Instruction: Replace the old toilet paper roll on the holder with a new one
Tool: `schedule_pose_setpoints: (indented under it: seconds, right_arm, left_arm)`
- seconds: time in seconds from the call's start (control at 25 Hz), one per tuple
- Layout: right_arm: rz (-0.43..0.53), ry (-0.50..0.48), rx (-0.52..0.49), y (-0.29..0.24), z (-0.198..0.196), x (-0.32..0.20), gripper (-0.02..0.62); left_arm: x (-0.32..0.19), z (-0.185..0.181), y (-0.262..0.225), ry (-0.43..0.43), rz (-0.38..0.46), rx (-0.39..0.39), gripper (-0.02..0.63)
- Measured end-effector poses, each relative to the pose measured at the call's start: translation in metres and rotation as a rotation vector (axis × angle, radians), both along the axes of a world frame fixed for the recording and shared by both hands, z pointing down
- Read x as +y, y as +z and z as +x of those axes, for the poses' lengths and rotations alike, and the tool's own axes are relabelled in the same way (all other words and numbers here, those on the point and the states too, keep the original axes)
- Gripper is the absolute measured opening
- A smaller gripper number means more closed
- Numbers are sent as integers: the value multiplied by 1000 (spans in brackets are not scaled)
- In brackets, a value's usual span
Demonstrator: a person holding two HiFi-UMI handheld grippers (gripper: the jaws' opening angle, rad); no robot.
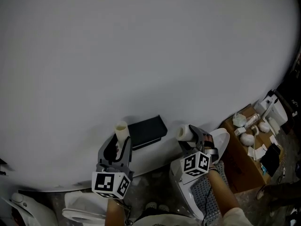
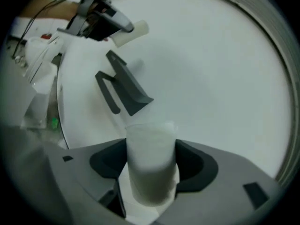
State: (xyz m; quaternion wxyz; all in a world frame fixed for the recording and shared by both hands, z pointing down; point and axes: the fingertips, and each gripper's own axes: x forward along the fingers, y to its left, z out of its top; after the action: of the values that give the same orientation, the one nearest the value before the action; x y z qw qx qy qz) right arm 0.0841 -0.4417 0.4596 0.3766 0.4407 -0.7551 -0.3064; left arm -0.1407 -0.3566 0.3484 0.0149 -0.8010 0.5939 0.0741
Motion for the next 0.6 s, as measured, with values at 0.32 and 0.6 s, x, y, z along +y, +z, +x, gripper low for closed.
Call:
schedule_pose_setpoints:
  seconds: [0.32, 0.6]
  right_arm:
    - [65, -79, 315, 29, -10, -13, 298]
    - [58, -128, 319, 33, -29, -14, 298]
  left_arm:
    - [6, -11, 0, -21, 3, -1, 173]
    - [8, -18, -2, -47, 5, 9, 173]
